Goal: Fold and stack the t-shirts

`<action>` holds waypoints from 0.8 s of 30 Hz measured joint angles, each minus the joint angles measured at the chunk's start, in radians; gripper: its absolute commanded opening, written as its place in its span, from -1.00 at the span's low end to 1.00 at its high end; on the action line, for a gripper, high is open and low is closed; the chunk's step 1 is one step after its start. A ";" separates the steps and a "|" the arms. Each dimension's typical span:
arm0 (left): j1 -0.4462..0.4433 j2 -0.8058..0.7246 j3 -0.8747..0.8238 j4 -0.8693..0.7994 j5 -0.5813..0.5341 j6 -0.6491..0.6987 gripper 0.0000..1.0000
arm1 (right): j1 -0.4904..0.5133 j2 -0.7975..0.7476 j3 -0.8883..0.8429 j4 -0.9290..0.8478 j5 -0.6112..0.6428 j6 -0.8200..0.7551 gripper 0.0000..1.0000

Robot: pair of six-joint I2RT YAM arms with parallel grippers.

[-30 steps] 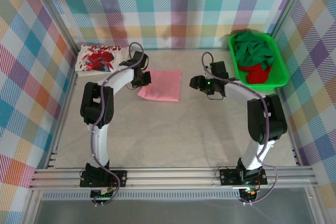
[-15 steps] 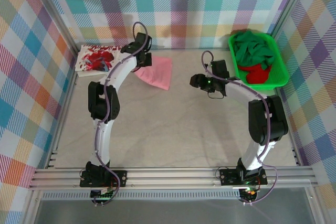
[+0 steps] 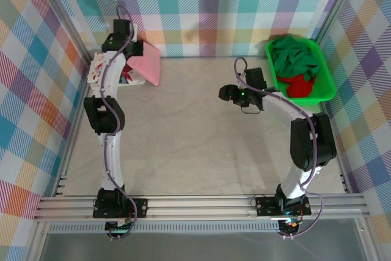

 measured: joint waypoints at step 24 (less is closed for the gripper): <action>0.314 0.223 0.180 0.033 -0.009 -0.040 0.99 | 0.002 -0.028 0.042 -0.051 0.008 0.000 0.41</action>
